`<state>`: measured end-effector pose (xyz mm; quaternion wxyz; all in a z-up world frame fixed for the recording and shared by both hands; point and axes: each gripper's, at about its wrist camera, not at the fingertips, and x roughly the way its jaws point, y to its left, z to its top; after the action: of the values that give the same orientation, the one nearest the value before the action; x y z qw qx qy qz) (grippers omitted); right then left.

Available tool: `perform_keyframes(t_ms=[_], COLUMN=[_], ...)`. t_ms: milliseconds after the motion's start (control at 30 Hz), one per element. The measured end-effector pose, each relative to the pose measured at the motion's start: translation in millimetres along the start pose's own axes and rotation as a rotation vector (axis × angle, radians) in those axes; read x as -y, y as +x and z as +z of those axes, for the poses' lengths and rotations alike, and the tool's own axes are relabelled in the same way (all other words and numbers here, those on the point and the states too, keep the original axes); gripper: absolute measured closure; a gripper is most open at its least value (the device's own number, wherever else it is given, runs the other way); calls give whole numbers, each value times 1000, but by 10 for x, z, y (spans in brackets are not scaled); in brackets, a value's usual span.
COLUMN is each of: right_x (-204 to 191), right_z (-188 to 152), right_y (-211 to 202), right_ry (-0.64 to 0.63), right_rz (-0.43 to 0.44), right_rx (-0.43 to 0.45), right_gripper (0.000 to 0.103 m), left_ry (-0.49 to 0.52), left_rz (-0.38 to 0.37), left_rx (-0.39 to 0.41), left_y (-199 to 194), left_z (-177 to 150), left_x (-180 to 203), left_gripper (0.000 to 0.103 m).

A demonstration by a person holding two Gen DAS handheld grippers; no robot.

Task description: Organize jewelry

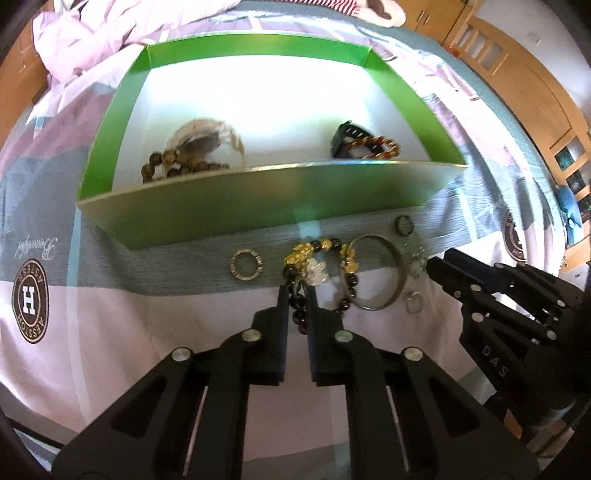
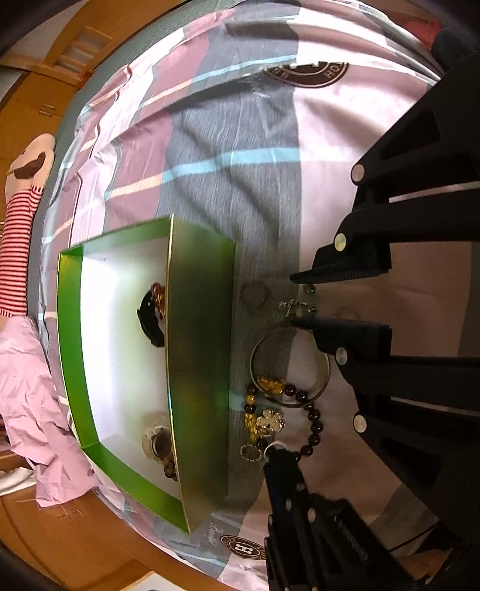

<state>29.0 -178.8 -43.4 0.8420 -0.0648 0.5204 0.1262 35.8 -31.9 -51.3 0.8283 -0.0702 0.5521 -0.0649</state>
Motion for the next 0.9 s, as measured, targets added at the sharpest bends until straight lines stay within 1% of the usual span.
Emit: perform_keyframes(t_ms=[167,267,567,900], right_x=[83,108,92,52], right_z=[-57,-80,-104,-149], right_y=[-38,-17,0,36], right_ry=[27,35,39,39], right_rz=[-3,-5,-5,-2], right_rx=[-1,-13,-17,-32], right_gripper=[85,85,85,85], left_ry=[16,28,12,18], left_rz=[-24,-26,-19,-10], left_rx=[39,50,54,51], left_y=[-175,-224,-231,-217], left_z=[-9,-15,-23,-23], left_x=[84,86,44,38], left_gripper=[94,94,94,94])
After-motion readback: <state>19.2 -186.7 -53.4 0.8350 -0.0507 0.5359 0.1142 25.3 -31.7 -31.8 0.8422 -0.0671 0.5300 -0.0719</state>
